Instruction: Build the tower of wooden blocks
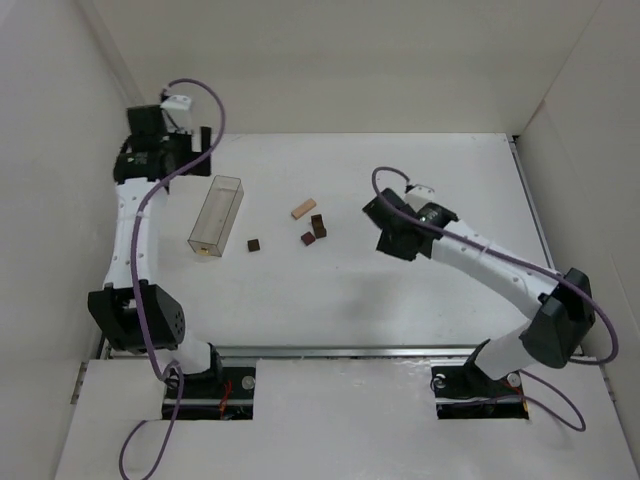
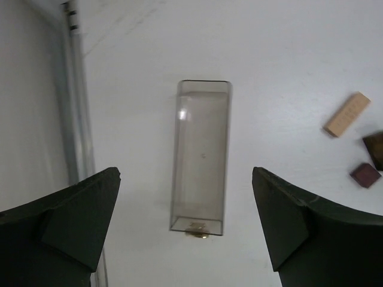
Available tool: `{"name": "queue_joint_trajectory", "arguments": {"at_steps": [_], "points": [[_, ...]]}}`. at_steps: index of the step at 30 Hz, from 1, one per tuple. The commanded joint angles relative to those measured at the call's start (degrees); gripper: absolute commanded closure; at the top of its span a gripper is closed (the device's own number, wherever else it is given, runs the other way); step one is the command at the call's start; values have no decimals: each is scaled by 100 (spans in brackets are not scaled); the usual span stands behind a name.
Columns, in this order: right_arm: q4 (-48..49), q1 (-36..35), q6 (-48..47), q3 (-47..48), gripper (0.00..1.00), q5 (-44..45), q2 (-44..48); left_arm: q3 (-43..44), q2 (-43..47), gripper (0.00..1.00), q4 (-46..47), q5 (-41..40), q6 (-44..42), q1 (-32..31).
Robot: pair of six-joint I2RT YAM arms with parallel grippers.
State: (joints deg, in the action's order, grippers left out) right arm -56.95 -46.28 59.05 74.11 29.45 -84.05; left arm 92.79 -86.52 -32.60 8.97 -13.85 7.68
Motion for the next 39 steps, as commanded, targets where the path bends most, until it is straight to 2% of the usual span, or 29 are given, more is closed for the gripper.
{"name": "queue_joint_trajectory", "arguments": {"at_steps": [1,2,5,9,15,19,23,27,34,37,39], "points": [[947,680,-1368,95,100,-273,-453,46,-259,10,-194,-474,-566,-1135],[1071,1100,-1587,182,100,-326,-698,-6,-408,11,-194,-615,-645,-1320],[1509,1777,-1835,349,100,-379,-1103,-7,-655,16,-141,-695,-698,-1883],[1705,2367,-2090,910,100,-651,-1938,-7,-1261,20,-141,-695,-777,-2332],[1634,2554,-2301,1475,100,-547,-2870,379,-2281,25,-194,-221,-725,-2447],[1634,2607,-2301,1467,90,-598,-3125,617,-2562,27,-194,-27,-777,-2596],[1863,2764,-2458,1247,75,-660,-3126,775,-2773,27,-80,-158,-970,-2912],[2064,2818,-2608,1115,62,-713,-3179,1117,-3177,36,-53,-352,-971,-3264],[2022,2870,-2723,1194,55,-818,-3179,1443,-3775,42,-115,-791,-1076,-3695],[2021,2870,-2723,1194,45,-880,-3127,1654,-3907,44,-299,-731,-1181,-3695],[2021,2870,-2670,1124,42,-941,-2995,1654,-3908,45,-370,-608,-1331,-3695]]}}
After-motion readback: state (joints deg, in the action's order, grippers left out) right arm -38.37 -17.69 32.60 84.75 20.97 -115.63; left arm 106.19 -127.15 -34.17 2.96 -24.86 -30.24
